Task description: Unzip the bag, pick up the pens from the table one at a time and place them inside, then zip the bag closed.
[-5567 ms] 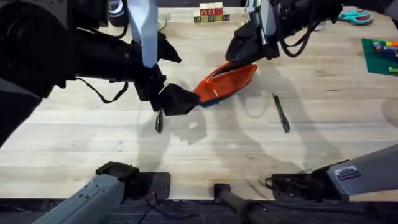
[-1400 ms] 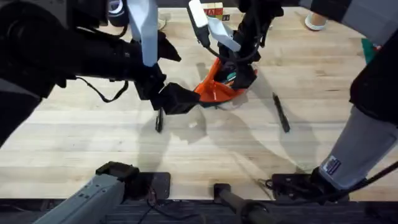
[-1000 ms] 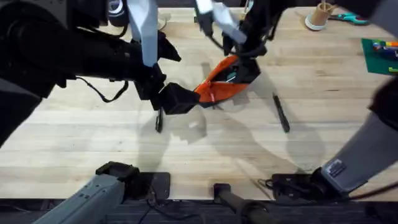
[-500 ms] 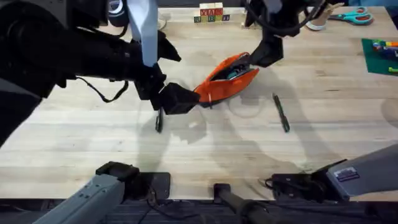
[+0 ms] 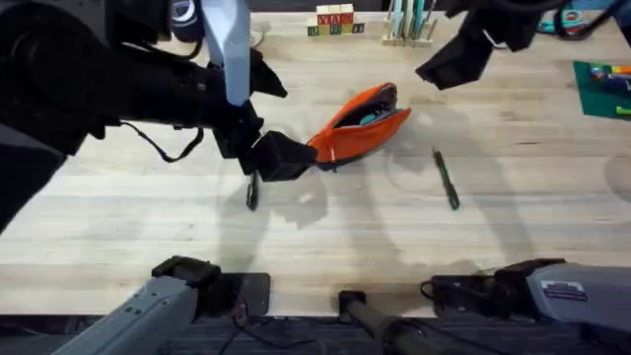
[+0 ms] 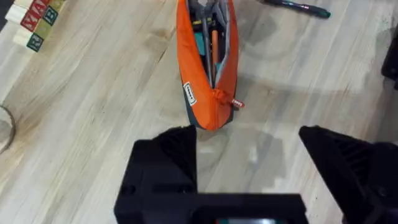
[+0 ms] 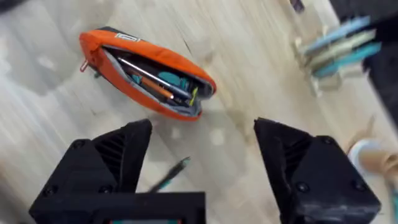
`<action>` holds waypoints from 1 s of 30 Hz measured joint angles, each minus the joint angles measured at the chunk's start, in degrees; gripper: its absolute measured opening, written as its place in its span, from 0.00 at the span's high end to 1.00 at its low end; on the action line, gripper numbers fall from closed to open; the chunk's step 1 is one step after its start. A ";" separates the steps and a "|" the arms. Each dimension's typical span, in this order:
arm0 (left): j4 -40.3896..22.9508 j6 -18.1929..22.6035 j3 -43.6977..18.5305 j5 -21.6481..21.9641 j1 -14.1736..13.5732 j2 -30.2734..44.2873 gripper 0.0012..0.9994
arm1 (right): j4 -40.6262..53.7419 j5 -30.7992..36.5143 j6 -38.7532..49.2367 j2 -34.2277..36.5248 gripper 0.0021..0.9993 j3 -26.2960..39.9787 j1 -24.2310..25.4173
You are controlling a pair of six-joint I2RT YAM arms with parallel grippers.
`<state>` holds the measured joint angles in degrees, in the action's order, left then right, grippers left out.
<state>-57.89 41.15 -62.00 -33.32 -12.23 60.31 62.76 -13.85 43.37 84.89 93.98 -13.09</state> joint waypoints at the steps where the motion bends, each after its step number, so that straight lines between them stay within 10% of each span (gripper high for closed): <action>1: 0.02 0.00 0.00 0.00 0.00 0.00 0.01 | 0.02 0.00 -1.99 -0.51 0.00 -0.58 0.70; 13: 0.00 0.00 0.00 0.00 0.00 0.00 0.01 | 1.31 10.49 -29.61 -2.43 0.00 -1.17 4.42; 30: 0.02 -0.01 0.00 0.11 0.00 0.00 0.01 | 1.99 13.60 -35.56 -1.94 0.00 -1.17 4.42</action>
<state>-57.87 41.14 -62.00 -33.21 -12.23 60.31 64.75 -0.25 7.82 82.95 92.82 -8.67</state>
